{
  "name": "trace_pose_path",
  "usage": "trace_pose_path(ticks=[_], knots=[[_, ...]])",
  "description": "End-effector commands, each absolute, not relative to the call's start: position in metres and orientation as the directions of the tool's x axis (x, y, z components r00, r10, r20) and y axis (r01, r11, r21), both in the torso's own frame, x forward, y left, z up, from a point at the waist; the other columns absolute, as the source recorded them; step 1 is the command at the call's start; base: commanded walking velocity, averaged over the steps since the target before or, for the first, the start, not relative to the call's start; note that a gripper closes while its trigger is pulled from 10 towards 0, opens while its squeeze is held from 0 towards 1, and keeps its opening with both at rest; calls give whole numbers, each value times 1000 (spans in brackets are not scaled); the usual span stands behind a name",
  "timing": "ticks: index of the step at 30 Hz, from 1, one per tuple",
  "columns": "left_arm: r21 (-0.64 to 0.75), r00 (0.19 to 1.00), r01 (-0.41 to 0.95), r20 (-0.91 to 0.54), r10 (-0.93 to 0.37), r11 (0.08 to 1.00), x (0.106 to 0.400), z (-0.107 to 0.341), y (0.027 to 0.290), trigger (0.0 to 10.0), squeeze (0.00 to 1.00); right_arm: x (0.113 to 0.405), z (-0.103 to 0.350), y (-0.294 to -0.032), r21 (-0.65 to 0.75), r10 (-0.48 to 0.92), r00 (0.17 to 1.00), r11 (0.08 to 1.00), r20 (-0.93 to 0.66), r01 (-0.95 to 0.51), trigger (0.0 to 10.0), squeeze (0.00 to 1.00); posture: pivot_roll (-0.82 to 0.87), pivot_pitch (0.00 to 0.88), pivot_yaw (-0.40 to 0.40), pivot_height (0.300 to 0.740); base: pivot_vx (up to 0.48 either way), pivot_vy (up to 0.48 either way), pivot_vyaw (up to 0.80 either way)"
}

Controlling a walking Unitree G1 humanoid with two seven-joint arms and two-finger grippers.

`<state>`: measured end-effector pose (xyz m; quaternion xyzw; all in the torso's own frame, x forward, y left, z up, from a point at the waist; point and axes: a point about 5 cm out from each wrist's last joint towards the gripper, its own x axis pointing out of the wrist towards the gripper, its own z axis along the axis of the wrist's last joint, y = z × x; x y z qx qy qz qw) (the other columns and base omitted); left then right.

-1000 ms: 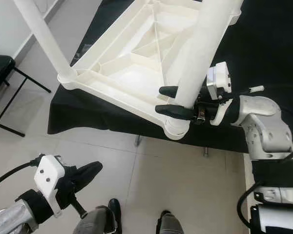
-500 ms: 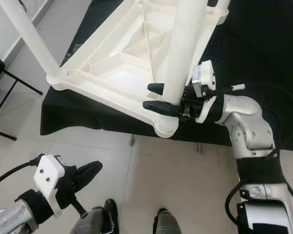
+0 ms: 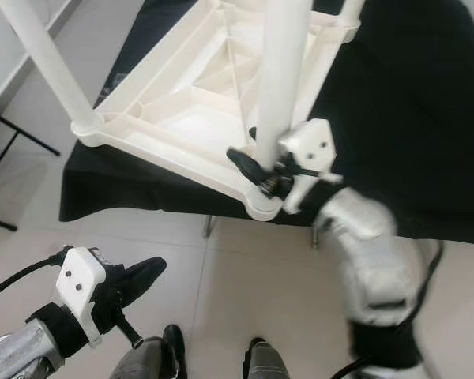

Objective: Building children table

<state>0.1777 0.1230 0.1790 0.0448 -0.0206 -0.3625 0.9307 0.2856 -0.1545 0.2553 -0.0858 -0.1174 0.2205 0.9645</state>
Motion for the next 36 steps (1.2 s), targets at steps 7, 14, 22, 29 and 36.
trace_pose_path(ticks=[7,14,22,29,36], knots=[[87,749,661,-19,-662,745,184,169,123,10000,0,303,232,-170,-23,34,995,999,96,-32,10000,0,-26,297,11,740,0,0,0],[107,767,639,-6,-642,762,194,168,126,10000,0,300,224,-141,74,-15,993,997,115,6,10000,0,-19,269,13,740,0,0,0],[114,764,641,1,-645,759,199,166,125,10000,0,322,239,-121,42,36,972,998,231,-47,10000,0,-17,255,21,740,0,0,0],[123,770,633,9,-638,764,201,166,125,10000,0,346,269,-118,-82,49,936,996,350,-21,10000,0,-5,250,13,740,0,0,0],[125,772,629,13,-635,767,201,165,125,10000,0,357,283,-125,-146,46,916,989,398,14,10000,0,-4,249,11,740,0,0,0]])
